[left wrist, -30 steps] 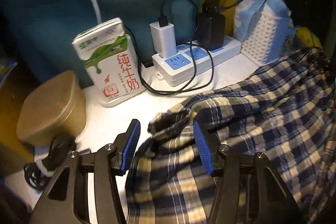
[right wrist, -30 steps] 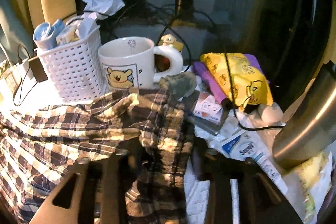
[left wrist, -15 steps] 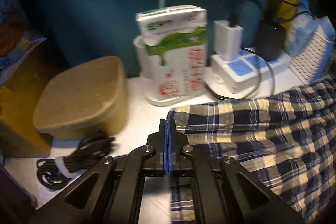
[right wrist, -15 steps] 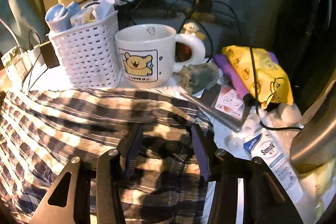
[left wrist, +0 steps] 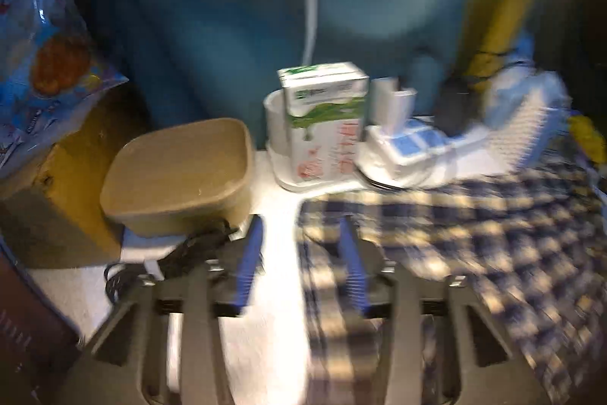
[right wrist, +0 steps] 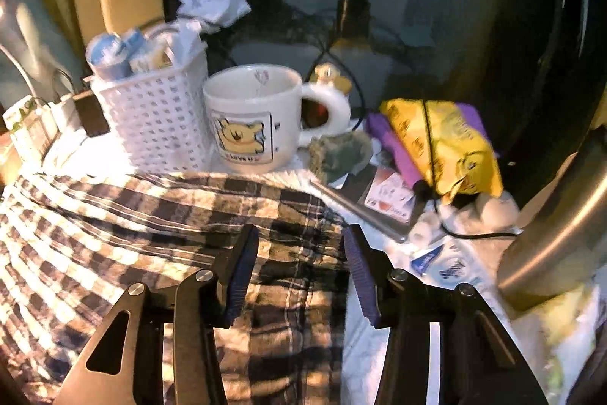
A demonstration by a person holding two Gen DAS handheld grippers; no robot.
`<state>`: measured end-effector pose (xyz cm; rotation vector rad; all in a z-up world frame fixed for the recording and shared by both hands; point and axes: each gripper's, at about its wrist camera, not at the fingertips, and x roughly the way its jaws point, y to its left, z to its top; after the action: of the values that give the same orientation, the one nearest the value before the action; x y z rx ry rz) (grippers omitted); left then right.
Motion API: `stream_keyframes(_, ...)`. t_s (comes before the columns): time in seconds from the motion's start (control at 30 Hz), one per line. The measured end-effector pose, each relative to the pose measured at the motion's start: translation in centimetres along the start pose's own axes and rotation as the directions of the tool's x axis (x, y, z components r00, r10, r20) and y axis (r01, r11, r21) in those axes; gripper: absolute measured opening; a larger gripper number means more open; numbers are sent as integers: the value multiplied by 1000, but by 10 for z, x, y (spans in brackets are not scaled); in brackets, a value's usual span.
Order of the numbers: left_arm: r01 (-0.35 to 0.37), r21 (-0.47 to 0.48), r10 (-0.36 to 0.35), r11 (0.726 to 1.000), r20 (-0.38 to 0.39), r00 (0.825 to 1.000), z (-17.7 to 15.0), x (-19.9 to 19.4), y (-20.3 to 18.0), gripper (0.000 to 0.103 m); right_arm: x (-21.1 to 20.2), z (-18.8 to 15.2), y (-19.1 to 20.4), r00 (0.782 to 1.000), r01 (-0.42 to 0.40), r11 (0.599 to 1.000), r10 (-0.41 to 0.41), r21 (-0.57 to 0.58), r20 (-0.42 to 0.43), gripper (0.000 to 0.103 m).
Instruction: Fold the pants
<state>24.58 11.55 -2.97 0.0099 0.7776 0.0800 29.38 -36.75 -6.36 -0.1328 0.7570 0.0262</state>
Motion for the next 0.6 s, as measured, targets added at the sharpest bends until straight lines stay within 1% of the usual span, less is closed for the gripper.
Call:
stream_keyframes(0.1, 51, 24, -51, 998, -16, 999, -20, -29, -10, 48, -27, -3, 0, 999, -5, 1000, 5, -10, 34, 50)
stream_keyframes(0.17, 88, 31, -86, 996, -42, 995, -42, -39, -21, 48, -44, -10, 1, 999, -6, 1000, 7, -20, 48, 50)
stream_keyframes(0.27, 153, 25, -150, 988, -84, 985, -77, -53, -28, 48, -66, -24, 0, 998, -9, 999, 10, -35, 55, 50)
stream_keyframes(0.37, 192, -3, -191, 981, -119, 974, -111, -65, -39, 48, -85, -42, -3, 999, -3, 999, 6, -46, 52, 50)
stream_keyframes(0.4, 204, -13, -204, 979, -125, 971, -119, -67, -41, 50, -91, -48, -5, 999, 0, 999, 3, -47, 49, 50)
stream_keyframes(0.47, 231, -26, -233, 973, -138, 963, -139, -79, -43, 72, -102, -62, -10, 999, 1, 999, 0, -47, 41, 50)
stream_keyframes(0.5, 241, -32, -243, 970, -136, 960, -148, -86, -44, 75, -107, -68, -12, 999, 3, 999, -1, -45, 35, 50)
stream_keyframes(0.6, 264, -46, -268, 963, -148, 952, -170, -97, -46, 75, -118, -89, -20, 1000, 19, 999, -19, -44, 15, 52)
